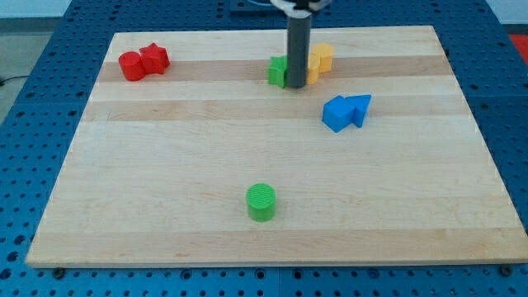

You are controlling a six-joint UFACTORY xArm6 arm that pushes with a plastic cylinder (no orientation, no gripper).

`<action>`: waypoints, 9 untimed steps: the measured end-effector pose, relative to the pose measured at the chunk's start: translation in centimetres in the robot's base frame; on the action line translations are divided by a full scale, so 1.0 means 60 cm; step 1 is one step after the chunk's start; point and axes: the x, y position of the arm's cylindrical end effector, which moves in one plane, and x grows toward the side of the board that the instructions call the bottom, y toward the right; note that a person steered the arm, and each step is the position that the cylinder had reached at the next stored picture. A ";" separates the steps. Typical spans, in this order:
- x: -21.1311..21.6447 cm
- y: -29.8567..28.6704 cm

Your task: Move the green star to the left of the yellow blocks

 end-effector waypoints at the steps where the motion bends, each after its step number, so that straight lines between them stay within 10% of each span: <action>1: -0.017 0.026; 3: 0.049 0.007; 5: 0.025 -0.124; 9: -0.056 -0.070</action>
